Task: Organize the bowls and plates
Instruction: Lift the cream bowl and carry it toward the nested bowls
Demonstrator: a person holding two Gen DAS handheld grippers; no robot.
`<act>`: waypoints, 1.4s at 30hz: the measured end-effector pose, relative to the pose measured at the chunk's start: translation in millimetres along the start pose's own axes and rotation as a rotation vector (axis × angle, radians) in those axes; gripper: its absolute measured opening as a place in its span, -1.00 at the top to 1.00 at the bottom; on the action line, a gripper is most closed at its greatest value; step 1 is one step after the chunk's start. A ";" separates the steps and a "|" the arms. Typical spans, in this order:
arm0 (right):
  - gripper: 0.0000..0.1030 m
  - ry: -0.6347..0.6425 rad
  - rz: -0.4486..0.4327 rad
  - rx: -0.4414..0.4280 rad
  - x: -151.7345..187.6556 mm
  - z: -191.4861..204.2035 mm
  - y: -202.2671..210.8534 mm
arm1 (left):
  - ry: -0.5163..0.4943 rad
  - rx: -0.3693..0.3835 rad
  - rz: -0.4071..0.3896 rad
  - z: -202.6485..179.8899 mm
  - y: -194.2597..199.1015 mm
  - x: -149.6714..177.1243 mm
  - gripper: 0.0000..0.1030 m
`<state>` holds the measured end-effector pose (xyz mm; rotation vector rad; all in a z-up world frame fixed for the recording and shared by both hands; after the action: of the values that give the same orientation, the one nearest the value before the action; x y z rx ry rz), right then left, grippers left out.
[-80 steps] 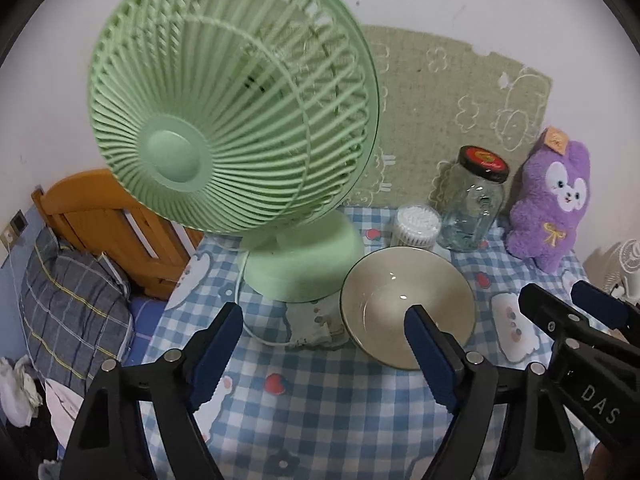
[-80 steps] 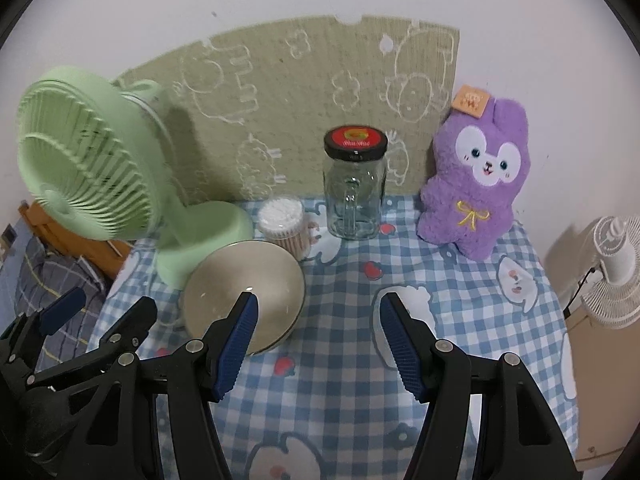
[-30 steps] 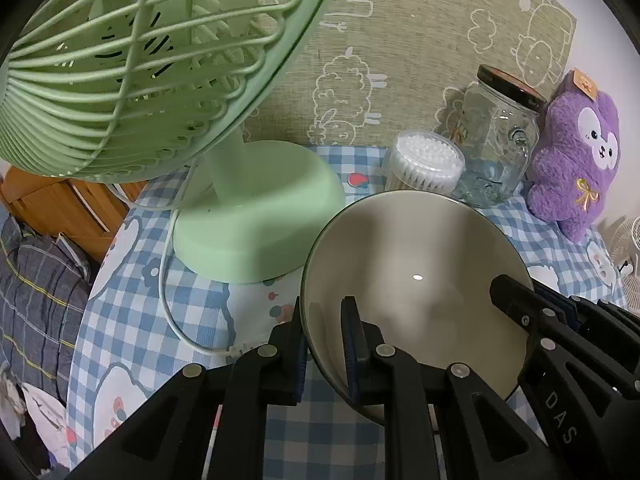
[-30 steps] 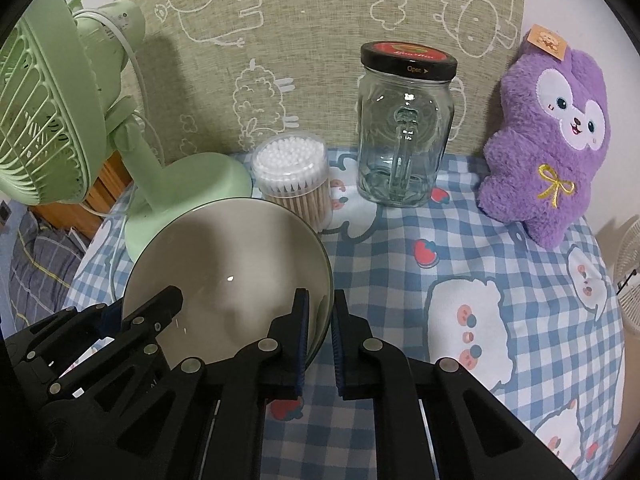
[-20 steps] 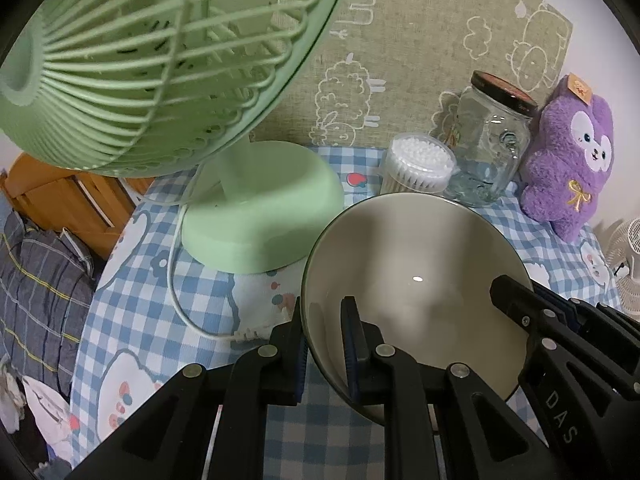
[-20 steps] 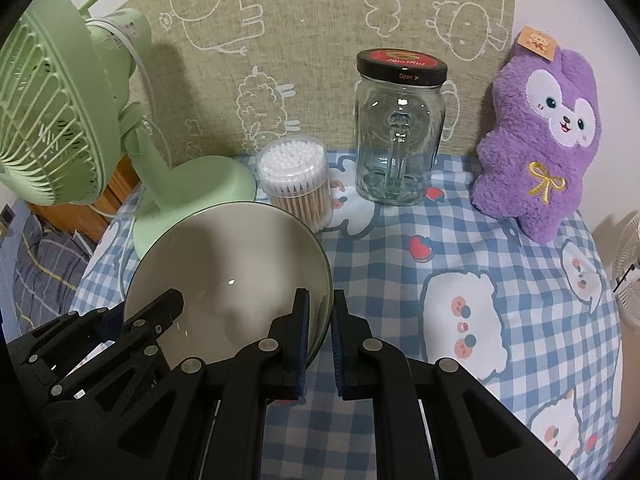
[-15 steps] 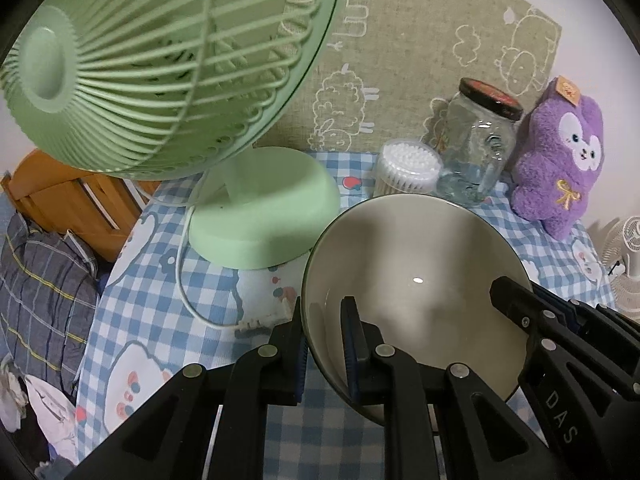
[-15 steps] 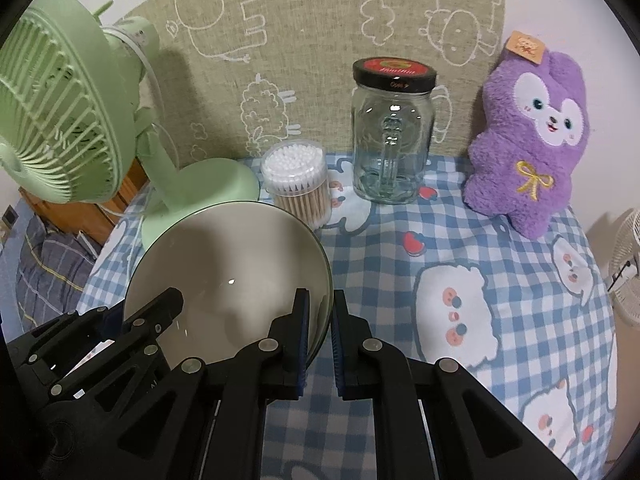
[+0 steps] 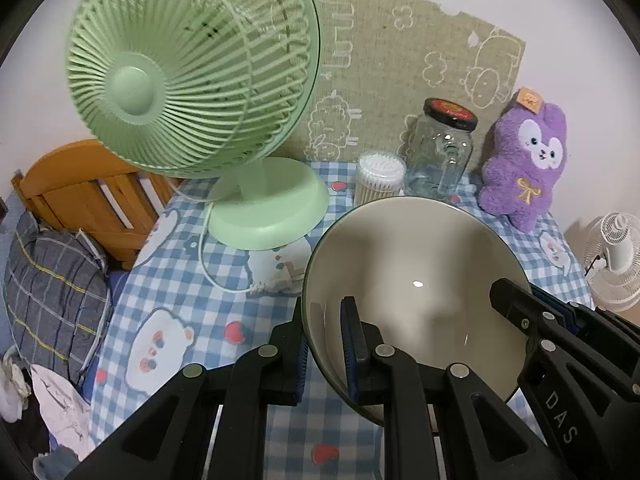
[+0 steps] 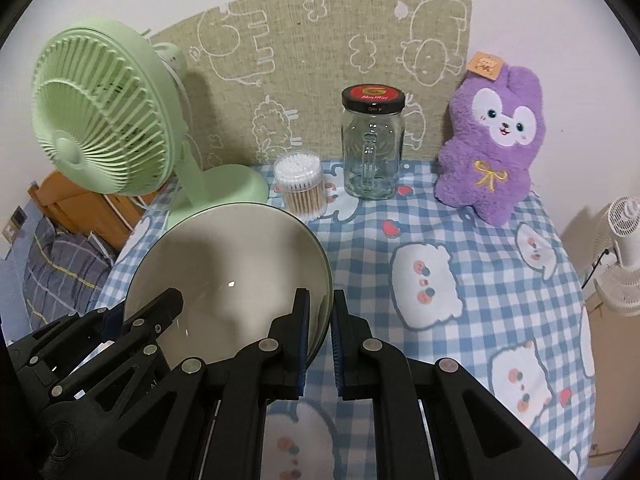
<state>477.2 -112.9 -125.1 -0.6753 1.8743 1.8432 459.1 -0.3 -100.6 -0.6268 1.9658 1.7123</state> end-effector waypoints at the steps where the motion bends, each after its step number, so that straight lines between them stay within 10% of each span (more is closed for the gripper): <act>1: 0.76 -0.001 -0.003 -0.002 2.5 -0.3 6.5 | -0.002 -0.002 -0.004 -1.0 5.4 1.7 0.75; 42: 0.76 0.008 -0.081 0.001 124.5 3.6 178.7 | -0.025 -0.005 -0.097 -15.9 170.8 119.8 0.75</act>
<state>269.5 -115.0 -59.5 -0.7478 1.8254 1.7910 259.6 0.0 -37.7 -0.6881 1.8834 1.6590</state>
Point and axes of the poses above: each gripper's, at about its wrist camera, not at the fingertips, and y roughly against the way its jaws point, z to its left, x to its underside, the point moved 6 cm from there along -y, roughly the way its jaws point, and after that the axes turned 8 degrees about x, right-handed, at the moved point
